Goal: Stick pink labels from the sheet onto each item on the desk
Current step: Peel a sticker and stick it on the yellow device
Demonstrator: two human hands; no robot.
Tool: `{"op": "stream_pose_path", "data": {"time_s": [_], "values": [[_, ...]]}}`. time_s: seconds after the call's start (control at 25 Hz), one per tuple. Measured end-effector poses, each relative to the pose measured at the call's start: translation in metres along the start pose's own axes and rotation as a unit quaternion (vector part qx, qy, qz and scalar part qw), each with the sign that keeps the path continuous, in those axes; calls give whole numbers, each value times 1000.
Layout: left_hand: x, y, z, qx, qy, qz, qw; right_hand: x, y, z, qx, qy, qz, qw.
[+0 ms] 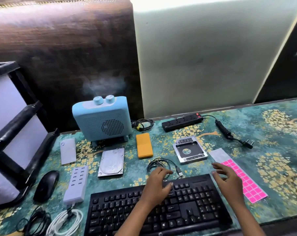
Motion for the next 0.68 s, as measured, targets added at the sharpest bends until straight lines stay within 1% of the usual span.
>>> {"op": "stream_pose_path", "data": {"time_s": [0.08, 0.2, 0.28, 0.32, 0.44, 0.52, 0.6, 0.68], "values": [[-9, -2, 20, -8, -8, 7, 1000, -24, 5, 23, 26, -31, -97, 994], [-24, -12, 48, -13, -15, 7, 1000, -72, 19, 50, 52, -101, -232, 966], [-27, -20, 62, -13, -15, 3, 1000, -94, 26, 60, 57, -130, -281, 949], [-27, -26, 69, -16, -12, -4, 1000, -104, 29, 64, 55, -143, -286, 946], [-28, -42, 83, -16, 2, -37, 999, -124, 39, 75, 37, -179, -249, 951], [-31, -56, 91, 3, 7, -40, 999, -134, 42, 79, 41, -209, -207, 955], [-43, -69, 101, 25, -3, -22, 999, -137, 47, 84, 43, -217, -153, 963], [-56, -77, 116, 41, 5, -34, 999, -127, 50, 92, 51, -215, -61, 973]]}}
Point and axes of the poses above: each hand's wrist, its own z-axis towards the middle knuckle, its own y-axis out of the back of the hand, x = y × z, the point moved 10 cm from there along z, towards the middle knuckle, and after that the axes turned 3 degrees about y, right-handed, at the moved point
